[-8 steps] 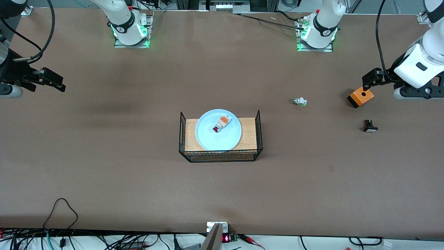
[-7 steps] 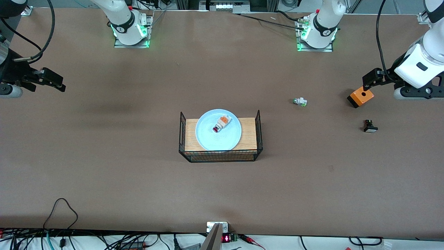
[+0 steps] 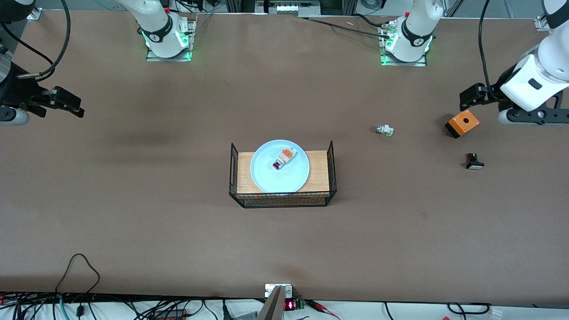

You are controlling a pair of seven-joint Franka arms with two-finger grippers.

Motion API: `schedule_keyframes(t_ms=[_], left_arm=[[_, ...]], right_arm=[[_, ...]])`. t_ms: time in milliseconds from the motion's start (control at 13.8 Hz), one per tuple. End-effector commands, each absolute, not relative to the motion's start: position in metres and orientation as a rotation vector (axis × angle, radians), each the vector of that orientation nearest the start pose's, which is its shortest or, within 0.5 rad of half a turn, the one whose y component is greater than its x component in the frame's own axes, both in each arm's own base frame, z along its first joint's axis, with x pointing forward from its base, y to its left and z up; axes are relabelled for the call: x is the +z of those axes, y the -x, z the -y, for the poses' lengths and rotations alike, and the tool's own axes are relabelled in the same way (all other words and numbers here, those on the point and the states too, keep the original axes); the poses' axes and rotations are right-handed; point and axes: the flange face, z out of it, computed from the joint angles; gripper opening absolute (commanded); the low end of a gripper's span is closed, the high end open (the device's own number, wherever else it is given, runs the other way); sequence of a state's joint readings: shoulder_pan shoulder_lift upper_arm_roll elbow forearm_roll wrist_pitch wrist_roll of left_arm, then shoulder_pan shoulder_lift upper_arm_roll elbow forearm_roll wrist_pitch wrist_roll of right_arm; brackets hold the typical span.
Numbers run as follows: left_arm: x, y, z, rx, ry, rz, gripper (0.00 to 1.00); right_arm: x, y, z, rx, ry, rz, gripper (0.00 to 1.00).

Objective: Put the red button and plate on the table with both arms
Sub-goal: 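Move the left gripper over the red button on the blue plate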

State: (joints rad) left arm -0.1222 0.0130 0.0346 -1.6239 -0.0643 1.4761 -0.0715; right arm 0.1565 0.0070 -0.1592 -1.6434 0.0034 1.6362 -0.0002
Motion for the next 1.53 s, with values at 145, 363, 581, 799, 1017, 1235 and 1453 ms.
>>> schedule_keyframes(t_ms=[145,363,581,799,1017,1235,1453], left_arm=[[0.582,-0.549,0.129,0.389,3.294,-0.191,1.0],[0.561,-0.558,0.224,0.364,3.27,-0.436,1.0],[0.541,-0.569,0.314,0.045,3.306,-0.635,1.0],[0.504,-0.58,0.379,-0.219,3.336,-0.723,1.0],[0.452,-0.577,0.438,-0.345,3.353,-0.755,1.0],[0.408,-0.574,0.468,-0.456,3.255,-0.846,1.0],[0.376,-0.568,0.48,-0.408,3.216,-0.87,1.0]], right_arm=[[0.598,-0.557,0.001,0.024,3.151,0.013,1.0],[0.598,-0.557,0.001,0.024,3.151,0.013,1.0],[0.596,-0.558,0.002,0.026,3.146,0.005,1.0],[0.598,-0.558,0.0,0.022,3.146,0.01,1.0],[0.595,-0.559,0.001,0.029,3.147,0.01,1.0],[0.594,-0.559,0.002,0.034,3.147,0.008,1.0],[0.592,-0.556,0.002,0.077,3.147,0.039,1.0]])
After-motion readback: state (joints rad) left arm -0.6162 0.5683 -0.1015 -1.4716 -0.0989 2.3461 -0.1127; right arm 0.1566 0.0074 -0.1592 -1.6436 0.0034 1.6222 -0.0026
